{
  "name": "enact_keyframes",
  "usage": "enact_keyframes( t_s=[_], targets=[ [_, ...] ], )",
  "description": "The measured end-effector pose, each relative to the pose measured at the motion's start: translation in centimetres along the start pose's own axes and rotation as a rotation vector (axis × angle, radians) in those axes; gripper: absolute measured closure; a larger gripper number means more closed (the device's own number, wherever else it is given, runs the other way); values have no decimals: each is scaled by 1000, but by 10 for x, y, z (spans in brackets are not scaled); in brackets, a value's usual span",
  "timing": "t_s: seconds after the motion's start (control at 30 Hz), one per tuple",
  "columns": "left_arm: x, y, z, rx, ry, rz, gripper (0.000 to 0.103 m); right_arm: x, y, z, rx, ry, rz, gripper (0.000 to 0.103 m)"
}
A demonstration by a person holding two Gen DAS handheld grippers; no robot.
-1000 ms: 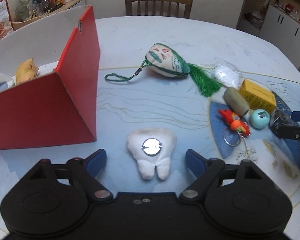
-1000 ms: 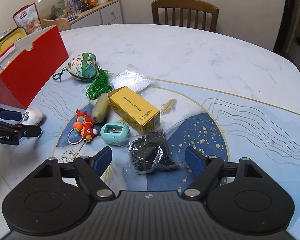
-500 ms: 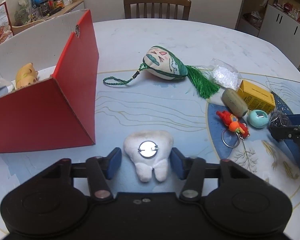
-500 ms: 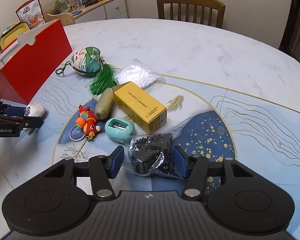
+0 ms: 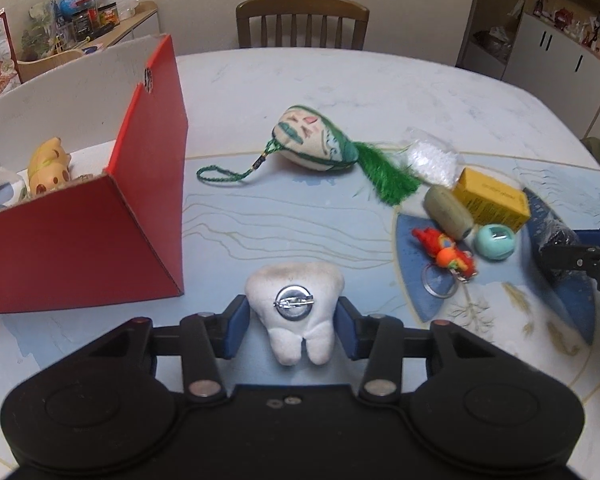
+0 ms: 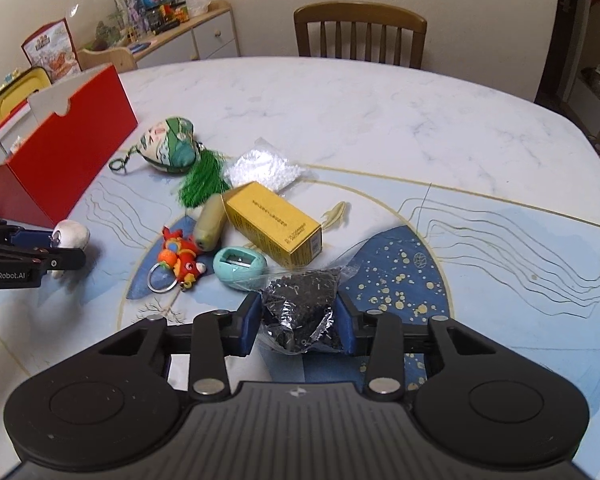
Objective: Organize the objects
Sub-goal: 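Grasp the white tooth plush with the left gripper while the right grasps the black bag, then carry the tooth plush and black bag with both grippers into the red box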
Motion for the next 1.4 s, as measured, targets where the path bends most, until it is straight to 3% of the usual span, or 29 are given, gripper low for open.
enact_keyframes(
  t_s=[0.3, 0.73, 1.4],
  targets=[
    [26, -7, 7, -10, 39, 19, 58, 35, -7, -10, -26, 6, 20, 64],
    [76, -29, -6, -27, 84, 68, 58, 81, -40, -73, -4, -69, 108, 64],
    [123, -71, -108, 6, 3, 134, 58, 103, -105, -195, 118, -138, 213, 64]
  ],
)
Point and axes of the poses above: each gripper's, at about its wrist camera, not at the fingertips, and x roughly against the way its jaws point, z to its right, y to its underside, the point moved 1 cm from there along -x, roughly the way its jaws point, and after that the axes turned 12 degrees about y, right-handed, at the moved point
